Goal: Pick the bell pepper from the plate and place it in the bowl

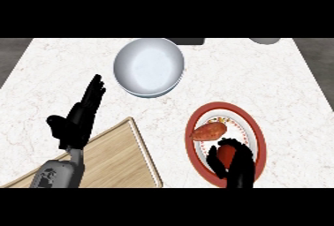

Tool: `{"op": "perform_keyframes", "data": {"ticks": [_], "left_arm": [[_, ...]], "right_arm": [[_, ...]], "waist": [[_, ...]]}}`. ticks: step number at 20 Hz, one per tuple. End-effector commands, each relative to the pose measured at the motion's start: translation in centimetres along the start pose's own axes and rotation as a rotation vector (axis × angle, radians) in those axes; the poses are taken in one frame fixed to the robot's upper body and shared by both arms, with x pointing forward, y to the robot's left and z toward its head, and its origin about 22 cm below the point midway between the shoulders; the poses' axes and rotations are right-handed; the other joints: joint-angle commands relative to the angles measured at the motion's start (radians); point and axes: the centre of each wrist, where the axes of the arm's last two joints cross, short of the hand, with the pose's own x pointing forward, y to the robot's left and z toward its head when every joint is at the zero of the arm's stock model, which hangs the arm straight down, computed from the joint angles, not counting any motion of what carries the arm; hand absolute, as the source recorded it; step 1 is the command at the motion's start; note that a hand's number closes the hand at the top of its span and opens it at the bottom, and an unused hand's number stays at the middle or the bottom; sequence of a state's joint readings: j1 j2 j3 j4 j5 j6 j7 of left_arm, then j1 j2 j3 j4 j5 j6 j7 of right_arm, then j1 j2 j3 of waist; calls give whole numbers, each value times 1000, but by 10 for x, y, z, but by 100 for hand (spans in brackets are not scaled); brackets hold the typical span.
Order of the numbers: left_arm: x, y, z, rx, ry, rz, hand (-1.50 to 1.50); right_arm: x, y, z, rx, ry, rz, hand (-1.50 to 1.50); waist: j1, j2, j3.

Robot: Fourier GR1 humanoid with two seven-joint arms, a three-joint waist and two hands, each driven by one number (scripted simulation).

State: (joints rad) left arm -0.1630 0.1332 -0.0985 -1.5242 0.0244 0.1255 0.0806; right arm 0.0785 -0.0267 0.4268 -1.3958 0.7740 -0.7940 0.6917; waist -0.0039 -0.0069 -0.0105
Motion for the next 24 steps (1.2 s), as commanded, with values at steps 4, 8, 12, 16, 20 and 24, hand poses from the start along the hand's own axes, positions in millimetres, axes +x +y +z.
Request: {"op": "perform_keyframes", "data": {"ticks": [4,8,12,16,20,24], "left_arm": [[4,-23,3,-43,-7,17,0],[14,-32,-6,-135,-37,10,0],[15,-41,-10,-174,-52,8,0],[17,-47,-13,-177,-51,-1,0],[17,-36,-20,-167,-36,-7,0],[7,-41,-15,-167,-12,6,0]], "right_arm": [[56,39,35,149,-190,-49,150],[126,38,47,271,-444,-69,150],[173,37,57,238,-604,-186,150],[218,37,56,150,-746,-190,150],[265,32,58,51,-833,-162,150],[309,24,64,-7,-799,-103,150]], "waist": [[53,14,12],[165,33,14],[182,34,12],[176,25,7],[170,18,4],[166,11,2]]}}
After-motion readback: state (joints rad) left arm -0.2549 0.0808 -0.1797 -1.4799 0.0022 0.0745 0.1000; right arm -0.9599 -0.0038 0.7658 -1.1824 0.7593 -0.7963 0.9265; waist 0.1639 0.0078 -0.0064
